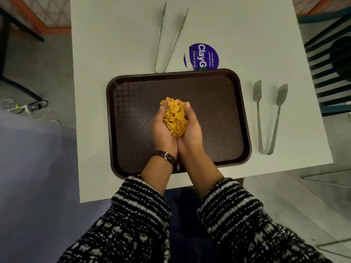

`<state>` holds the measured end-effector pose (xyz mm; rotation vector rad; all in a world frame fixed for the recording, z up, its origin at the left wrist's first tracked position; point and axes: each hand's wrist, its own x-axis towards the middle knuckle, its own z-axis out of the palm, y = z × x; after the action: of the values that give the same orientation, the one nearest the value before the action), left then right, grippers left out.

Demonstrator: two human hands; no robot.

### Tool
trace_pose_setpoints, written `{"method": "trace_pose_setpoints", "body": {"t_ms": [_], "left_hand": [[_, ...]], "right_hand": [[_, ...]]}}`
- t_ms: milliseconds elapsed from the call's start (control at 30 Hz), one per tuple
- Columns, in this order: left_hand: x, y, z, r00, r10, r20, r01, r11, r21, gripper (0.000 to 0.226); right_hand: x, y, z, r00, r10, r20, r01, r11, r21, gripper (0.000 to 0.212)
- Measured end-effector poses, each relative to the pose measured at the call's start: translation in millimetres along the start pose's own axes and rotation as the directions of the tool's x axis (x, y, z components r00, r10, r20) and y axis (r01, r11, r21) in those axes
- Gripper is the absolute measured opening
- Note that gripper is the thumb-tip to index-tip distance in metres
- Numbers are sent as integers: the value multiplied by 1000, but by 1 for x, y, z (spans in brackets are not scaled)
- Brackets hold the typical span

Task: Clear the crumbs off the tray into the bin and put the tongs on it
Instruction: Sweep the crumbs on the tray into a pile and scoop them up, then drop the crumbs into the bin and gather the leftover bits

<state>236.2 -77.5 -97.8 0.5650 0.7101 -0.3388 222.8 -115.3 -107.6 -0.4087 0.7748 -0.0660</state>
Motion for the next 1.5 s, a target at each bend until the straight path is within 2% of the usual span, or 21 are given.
{"method": "trace_pose_setpoints", "body": {"t_ms": [200, 333, 500, 600, 700, 967, 1033, 1067, 1167, 1267, 1500], "left_hand": [[-33, -22, -12, 999, 14, 52, -14, 1000, 1, 24], [-67, -53, -19, 993, 67, 102, -68, 998, 10, 23], [-122, -108, -37, 985, 116, 124, -121, 992, 30, 25], [-160, -147, -51, 986, 98, 138, -103, 994, 30, 25], [-196, -189, -68, 991, 65, 113, -76, 993, 89, 21], [-216, -293, -107, 987, -162, 22, 150, 952, 267, 25], [-199, -320, -114, 978, -211, -8, 201, 920, 336, 24], [-188, -334, -120, 975, -222, -19, 213, 905, 368, 23], [-152, -372, -137, 959, -276, -61, 275, 861, 428, 22], [-103, -413, -163, 938, -329, -105, 339, 821, 460, 21], [33, -498, -233, 926, -327, -189, 374, 719, 586, 22]], "right_hand": [[-36, -8, -26, 999, -3, 50, 4, 1000, -6, 28], [-63, -22, -60, 994, -23, 105, 22, 1000, 11, 30], [-110, -40, -119, 987, -67, 148, 65, 998, 24, 28], [-142, -51, -160, 985, -74, 159, 65, 996, 62, 34], [-176, -63, -206, 986, -95, 138, 80, 991, 108, 29], [-199, -88, -323, 987, -128, -101, 148, 962, 228, 23], [-185, -93, -349, 978, -112, -177, 158, 949, 273, 32], [-176, -93, -363, 969, -108, -223, 168, 947, 274, 36], [-144, -96, -407, 943, -119, -312, 210, 937, 277, 25], [-96, -91, -455, 916, -119, -383, 240, 928, 285, 25], [41, -66, -556, 820, -105, -563, 215, 967, 134, 21]]}}
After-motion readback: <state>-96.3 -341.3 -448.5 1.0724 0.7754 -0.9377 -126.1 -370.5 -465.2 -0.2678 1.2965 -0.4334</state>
